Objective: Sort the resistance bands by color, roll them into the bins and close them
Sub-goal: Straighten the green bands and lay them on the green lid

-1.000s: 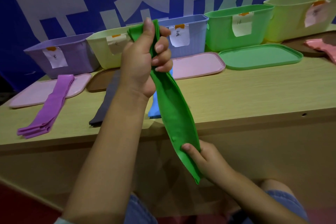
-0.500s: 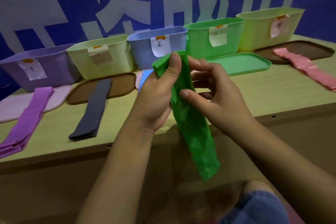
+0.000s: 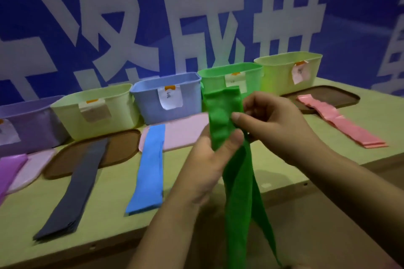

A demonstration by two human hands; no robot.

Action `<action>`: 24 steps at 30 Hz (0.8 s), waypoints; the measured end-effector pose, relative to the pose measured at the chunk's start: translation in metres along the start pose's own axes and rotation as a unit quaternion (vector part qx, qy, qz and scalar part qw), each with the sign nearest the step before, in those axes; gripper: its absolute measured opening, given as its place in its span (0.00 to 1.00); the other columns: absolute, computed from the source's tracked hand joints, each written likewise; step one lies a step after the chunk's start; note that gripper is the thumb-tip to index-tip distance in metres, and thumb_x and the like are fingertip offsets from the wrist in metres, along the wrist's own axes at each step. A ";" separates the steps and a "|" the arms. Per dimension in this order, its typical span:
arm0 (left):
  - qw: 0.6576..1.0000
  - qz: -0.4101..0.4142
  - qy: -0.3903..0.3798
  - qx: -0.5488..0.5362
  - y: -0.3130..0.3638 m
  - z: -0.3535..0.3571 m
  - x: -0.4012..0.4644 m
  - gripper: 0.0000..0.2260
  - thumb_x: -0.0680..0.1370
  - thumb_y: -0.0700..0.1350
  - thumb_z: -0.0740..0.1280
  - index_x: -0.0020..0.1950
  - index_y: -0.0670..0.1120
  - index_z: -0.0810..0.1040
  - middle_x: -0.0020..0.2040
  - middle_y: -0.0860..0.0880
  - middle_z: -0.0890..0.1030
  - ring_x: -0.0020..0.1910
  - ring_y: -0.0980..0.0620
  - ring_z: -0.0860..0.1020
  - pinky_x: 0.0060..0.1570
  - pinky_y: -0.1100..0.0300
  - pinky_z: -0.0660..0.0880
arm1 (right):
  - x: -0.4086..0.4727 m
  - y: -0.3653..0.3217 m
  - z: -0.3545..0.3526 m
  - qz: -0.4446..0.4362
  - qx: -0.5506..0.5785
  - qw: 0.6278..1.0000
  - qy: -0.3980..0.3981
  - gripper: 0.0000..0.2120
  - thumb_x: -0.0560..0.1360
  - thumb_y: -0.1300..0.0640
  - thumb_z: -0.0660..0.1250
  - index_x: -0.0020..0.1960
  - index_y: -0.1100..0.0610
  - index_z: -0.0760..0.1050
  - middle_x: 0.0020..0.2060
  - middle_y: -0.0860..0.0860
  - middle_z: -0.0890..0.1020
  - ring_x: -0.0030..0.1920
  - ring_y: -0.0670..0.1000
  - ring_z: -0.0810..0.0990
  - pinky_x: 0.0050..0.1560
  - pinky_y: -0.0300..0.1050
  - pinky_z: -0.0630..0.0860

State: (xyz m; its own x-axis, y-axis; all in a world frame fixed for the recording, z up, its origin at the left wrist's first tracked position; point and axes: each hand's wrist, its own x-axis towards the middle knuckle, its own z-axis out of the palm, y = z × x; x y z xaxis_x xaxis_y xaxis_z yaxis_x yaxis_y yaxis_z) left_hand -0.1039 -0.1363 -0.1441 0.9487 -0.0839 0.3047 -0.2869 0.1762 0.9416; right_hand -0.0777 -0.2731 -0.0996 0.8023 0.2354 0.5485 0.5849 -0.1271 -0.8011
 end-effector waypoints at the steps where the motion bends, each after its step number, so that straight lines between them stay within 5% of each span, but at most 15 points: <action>1: 1.000 -0.018 0.004 0.004 -0.007 0.006 -0.001 0.22 0.69 0.54 0.70 0.60 0.47 0.75 0.52 0.47 0.84 0.50 0.50 0.82 0.42 0.61 0.77 | 0.011 -0.001 -0.008 0.020 0.020 1.000 0.004 0.05 0.73 0.64 0.68 0.42 0.63 0.73 0.33 0.59 0.77 0.33 0.52 0.77 0.33 0.44 0.78; 4: 0.996 -0.090 0.012 0.002 -0.026 0.027 0.001 0.14 0.72 0.48 0.69 0.57 0.48 0.75 0.49 0.46 0.84 0.42 0.50 0.83 0.38 0.58 0.79 | 0.043 -0.001 -0.032 0.061 0.015 0.998 -0.001 0.04 0.74 0.63 0.67 0.44 0.62 0.73 0.36 0.58 0.79 0.37 0.50 0.80 0.35 0.41 0.79; 6: 0.994 -0.100 0.018 0.026 -0.034 0.038 0.010 0.08 0.77 0.42 0.67 0.55 0.51 0.76 0.49 0.50 0.84 0.47 0.52 0.83 0.47 0.54 0.80 | 0.062 0.005 -0.044 0.086 0.003 0.996 0.000 0.03 0.74 0.62 0.68 0.44 0.60 0.73 0.36 0.54 0.79 0.37 0.47 0.81 0.36 0.39 0.79; 13: 0.985 -0.129 -0.010 0.117 -0.051 0.069 0.048 0.13 0.78 0.39 0.66 0.54 0.58 0.74 0.54 0.55 0.81 0.56 0.54 0.79 0.59 0.50 0.76 | 0.123 0.041 -0.082 0.144 -0.032 0.989 0.026 0.05 0.75 0.61 0.67 0.49 0.60 0.74 0.42 0.53 0.80 0.42 0.49 0.81 0.41 0.39 0.80; 19: 0.971 -0.179 -0.049 0.148 -0.058 0.076 0.072 0.20 0.72 0.35 0.70 0.58 0.54 0.73 0.54 0.51 0.82 0.53 0.51 0.81 0.55 0.50 0.78 | 0.150 0.094 -0.095 0.200 -0.089 0.976 0.009 0.06 0.76 0.60 0.66 0.51 0.61 0.74 0.40 0.52 0.77 0.38 0.47 0.78 0.30 0.33 0.74; 24: 0.976 -0.199 -0.027 0.089 -0.059 0.076 0.078 0.22 0.71 0.29 0.70 0.59 0.49 0.71 0.52 0.46 0.83 0.49 0.51 0.83 0.47 0.56 0.80 | 0.174 0.134 -0.091 0.219 -0.082 0.972 -0.015 0.04 0.76 0.60 0.66 0.47 0.61 0.73 0.41 0.53 0.77 0.39 0.48 0.78 0.34 0.35 0.75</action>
State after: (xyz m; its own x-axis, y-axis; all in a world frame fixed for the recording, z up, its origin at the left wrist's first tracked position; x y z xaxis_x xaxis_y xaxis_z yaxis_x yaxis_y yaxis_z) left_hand -0.0233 -0.2275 -0.1655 0.9826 -0.1638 -0.0874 0.0798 -0.0529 0.9954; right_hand 0.1514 -0.3371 -0.0896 0.9764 0.1510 0.1545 0.2010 -0.3720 -0.9062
